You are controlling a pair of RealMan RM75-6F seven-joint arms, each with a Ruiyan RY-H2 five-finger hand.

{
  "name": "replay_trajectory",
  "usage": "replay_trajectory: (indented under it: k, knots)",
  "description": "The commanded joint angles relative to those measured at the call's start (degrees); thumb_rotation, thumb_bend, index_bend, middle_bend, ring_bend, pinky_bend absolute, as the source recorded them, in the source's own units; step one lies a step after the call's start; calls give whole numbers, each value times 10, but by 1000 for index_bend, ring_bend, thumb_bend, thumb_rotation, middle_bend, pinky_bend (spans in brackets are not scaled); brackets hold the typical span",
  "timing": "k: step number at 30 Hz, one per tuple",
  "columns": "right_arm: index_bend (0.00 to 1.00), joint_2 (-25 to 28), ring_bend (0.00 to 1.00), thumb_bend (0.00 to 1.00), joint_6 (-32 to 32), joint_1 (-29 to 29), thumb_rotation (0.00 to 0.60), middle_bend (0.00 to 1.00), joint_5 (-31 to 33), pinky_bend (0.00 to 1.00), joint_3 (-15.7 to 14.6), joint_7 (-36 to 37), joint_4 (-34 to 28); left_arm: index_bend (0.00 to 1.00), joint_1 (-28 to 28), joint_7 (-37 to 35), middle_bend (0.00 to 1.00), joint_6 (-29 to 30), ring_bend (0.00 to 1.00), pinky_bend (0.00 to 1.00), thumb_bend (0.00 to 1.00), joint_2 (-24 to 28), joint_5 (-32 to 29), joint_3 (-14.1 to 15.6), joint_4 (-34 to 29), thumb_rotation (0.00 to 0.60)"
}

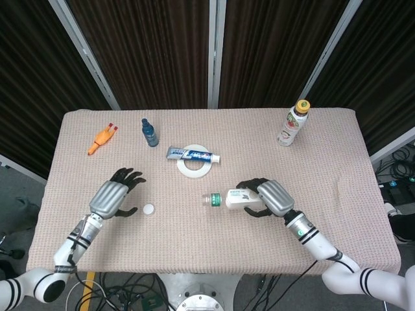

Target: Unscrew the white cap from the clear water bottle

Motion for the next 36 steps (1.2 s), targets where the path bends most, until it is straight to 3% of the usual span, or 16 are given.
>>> replay_trajectory:
  k: [1, 4, 6, 9, 15, 26, 36]
  knots:
    - [405, -34, 240, 543, -34, 15, 600, 388, 18, 311, 6, -52, 26, 186, 32, -33, 94, 62, 3, 16, 208, 27, 17, -11, -17, 600]
    - [258, -47, 163, 454, -56, 22, 600, 317, 31, 237, 10, -94, 28, 186, 54, -48, 94, 103, 3, 16, 186, 39, 25, -15, -19, 600]
    - [104, -46, 81, 370, -69, 24, 600, 233, 38, 137, 8, -112, 20, 186, 66, -55, 94, 122, 3, 16, 177, 48, 26, -16, -20, 600]
    - [0, -36, 2, 265, -75, 21, 600, 124, 49, 7, 9, -138, 3, 186, 84, -62, 94, 139, 3, 16, 176, 65, 23, -12, -23, 600]
    - [0, 17, 0, 235, -7, -15, 600, 82, 44, 0, 14, -144, -49, 186, 124, -70, 94, 173, 3, 15, 177, 86, 15, -1, -13, 600]
    - [0, 166, 0, 268, 215, -175, 600, 143, 28, 30, -8, -134, -114, 195, 224, -84, 94, 247, 3, 14, 174, 105, -2, 33, 10, 600]
    - [0, 205, 0, 280, 288, -271, 600, 143, 13, 33, -46, -102, -136, 196, 286, -62, 94, 313, 3, 14, 161, 94, 36, 58, -9, 600]
